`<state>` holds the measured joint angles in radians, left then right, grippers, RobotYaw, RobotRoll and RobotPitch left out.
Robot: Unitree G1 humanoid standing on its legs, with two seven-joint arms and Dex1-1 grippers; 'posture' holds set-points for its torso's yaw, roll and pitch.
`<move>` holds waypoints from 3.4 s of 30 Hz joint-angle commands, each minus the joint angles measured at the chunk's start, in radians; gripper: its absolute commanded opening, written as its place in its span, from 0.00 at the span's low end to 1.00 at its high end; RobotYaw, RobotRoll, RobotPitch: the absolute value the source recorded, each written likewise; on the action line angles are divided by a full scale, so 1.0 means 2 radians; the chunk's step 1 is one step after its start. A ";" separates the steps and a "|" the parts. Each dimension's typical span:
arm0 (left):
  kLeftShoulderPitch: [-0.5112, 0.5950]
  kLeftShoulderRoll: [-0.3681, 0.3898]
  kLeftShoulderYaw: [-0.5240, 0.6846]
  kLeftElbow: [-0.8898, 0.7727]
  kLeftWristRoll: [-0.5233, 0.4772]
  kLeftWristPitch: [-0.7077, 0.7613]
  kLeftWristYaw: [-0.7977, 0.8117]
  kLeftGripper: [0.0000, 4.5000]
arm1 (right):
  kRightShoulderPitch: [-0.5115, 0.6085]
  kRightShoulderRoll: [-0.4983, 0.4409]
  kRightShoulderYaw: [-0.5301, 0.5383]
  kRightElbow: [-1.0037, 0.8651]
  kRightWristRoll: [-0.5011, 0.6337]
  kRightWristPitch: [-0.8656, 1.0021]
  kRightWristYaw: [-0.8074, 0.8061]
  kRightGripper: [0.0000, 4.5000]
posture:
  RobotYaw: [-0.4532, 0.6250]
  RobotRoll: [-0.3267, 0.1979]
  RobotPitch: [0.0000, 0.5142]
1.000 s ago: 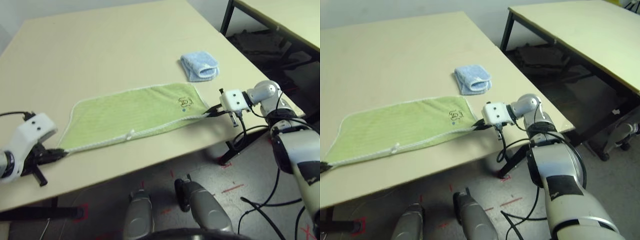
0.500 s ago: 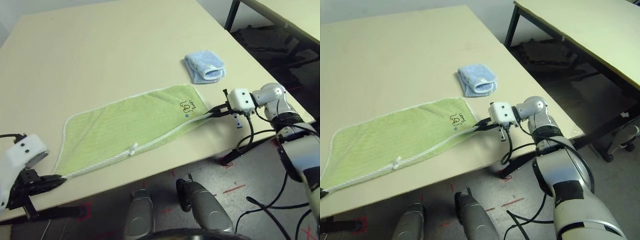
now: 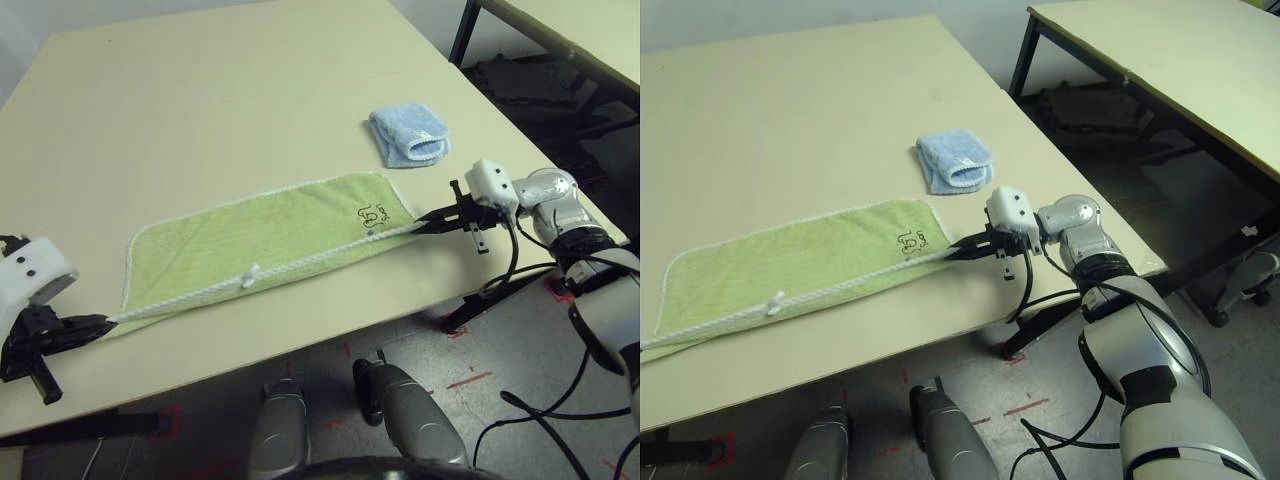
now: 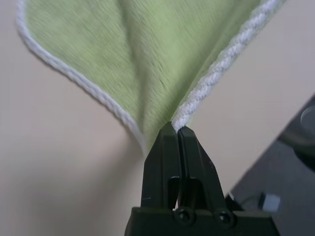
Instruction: Fold the towel and set it aside.
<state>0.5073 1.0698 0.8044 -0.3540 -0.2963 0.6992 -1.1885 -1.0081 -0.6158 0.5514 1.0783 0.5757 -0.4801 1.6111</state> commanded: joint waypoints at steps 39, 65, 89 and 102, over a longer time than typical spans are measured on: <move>-0.305 0.090 -0.206 0.414 0.025 -0.165 0.004 0.00 | -0.131 0.140 -0.202 0.117 -0.301 0.196 -0.224 0.00 | 0.39 0.62 0.37; -0.423 0.104 -0.329 0.518 0.040 -0.159 -0.109 0.00 | -0.177 0.125 -0.202 0.130 -0.375 0.212 -0.208 0.00 | 0.38 0.62 0.37; -0.639 0.065 -0.427 0.730 0.169 -0.305 -0.098 0.00 | -0.170 0.149 -0.205 0.134 -0.390 0.222 -0.268 0.00 | 0.37 0.62 0.40; -0.650 0.070 -0.420 0.751 0.182 -0.322 -0.065 0.73 | -0.175 0.154 -0.210 0.134 -0.399 0.223 -0.285 0.55 | 0.38 0.62 0.40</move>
<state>-0.7868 1.1924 -0.0435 1.1269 0.0542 0.0613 -1.3232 -1.3533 -0.3140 0.1371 1.3416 -0.2148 -0.0377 1.0432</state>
